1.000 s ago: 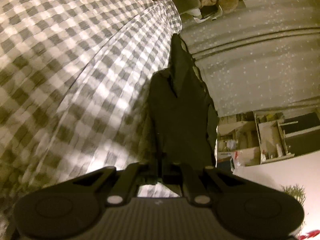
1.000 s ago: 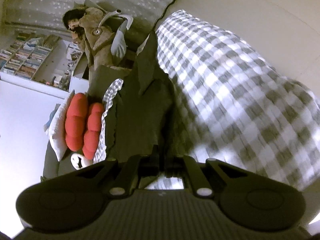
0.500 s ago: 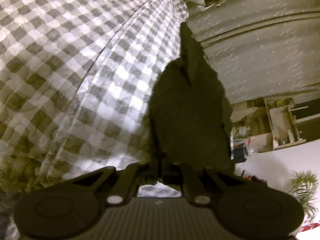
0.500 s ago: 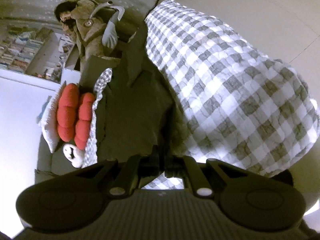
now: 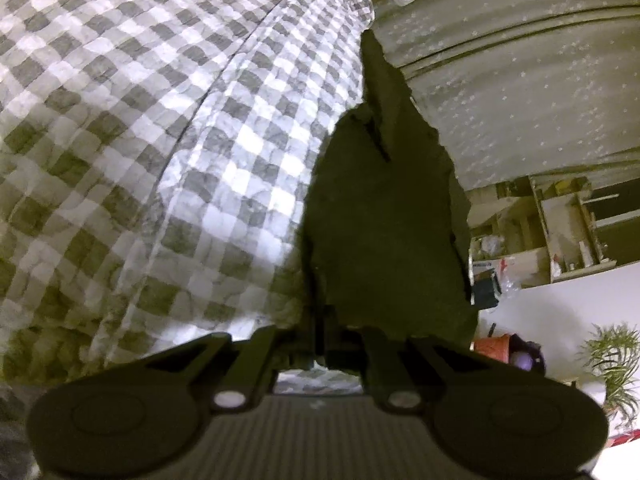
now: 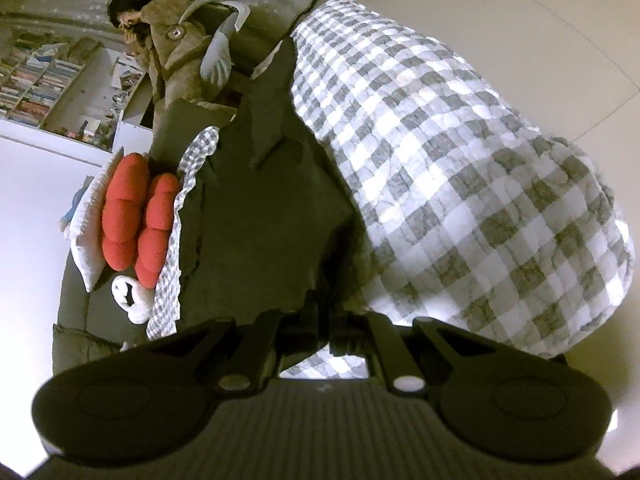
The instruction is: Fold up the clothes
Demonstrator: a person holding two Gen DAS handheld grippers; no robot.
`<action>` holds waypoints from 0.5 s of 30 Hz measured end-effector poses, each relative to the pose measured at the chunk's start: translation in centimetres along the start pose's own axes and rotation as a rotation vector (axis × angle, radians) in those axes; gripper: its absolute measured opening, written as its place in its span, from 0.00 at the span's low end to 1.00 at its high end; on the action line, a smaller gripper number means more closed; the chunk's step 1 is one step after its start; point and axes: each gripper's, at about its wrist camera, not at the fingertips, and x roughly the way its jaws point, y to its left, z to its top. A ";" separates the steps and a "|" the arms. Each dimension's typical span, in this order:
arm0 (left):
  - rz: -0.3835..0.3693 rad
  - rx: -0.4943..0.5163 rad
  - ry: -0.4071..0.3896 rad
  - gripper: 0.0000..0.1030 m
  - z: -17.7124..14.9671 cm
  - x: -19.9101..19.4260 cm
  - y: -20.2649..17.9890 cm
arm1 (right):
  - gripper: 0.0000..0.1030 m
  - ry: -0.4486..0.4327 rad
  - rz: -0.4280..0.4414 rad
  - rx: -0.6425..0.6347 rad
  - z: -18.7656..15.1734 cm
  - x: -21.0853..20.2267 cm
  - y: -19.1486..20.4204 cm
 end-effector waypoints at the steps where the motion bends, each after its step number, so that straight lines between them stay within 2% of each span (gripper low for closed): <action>1: 0.008 0.009 0.003 0.03 0.0 0.0 0.0 | 0.06 0.000 -0.004 -0.004 0.1 0.0 0.0; 4: 0.028 0.037 0.019 0.03 0.0 0.2 -0.2 | 0.06 -0.001 -0.016 -0.015 0.4 -0.1 0.0; 6: 0.059 0.076 0.024 0.05 0.1 0.0 -0.4 | 0.15 -0.002 -0.025 -0.023 0.7 -0.2 0.0; 10: 0.085 0.162 -0.026 0.30 0.7 -1.2 -1.2 | 0.18 -0.003 -0.041 -0.038 1.1 -0.3 0.0; 11: 0.087 0.180 -0.049 0.32 0.9 -1.5 -1.5 | 0.25 -0.004 -0.045 -0.042 1.2 -0.3 0.0; 12: 0.093 0.194 -0.068 0.33 1.3 -1.7 -1.8 | 0.41 -0.004 -0.049 -0.045 1.3 -0.4 0.0; 13: 0.099 0.207 -0.082 0.34 1.7 -1.7 -2.2 | 0.47 -0.007 -0.051 -0.051 1.5 -0.4 0.1; 15: 0.102 0.234 -0.098 0.36 2.7 -1.3 -3.1 | 0.47 -0.031 -0.042 -0.072 2.1 -0.3 0.6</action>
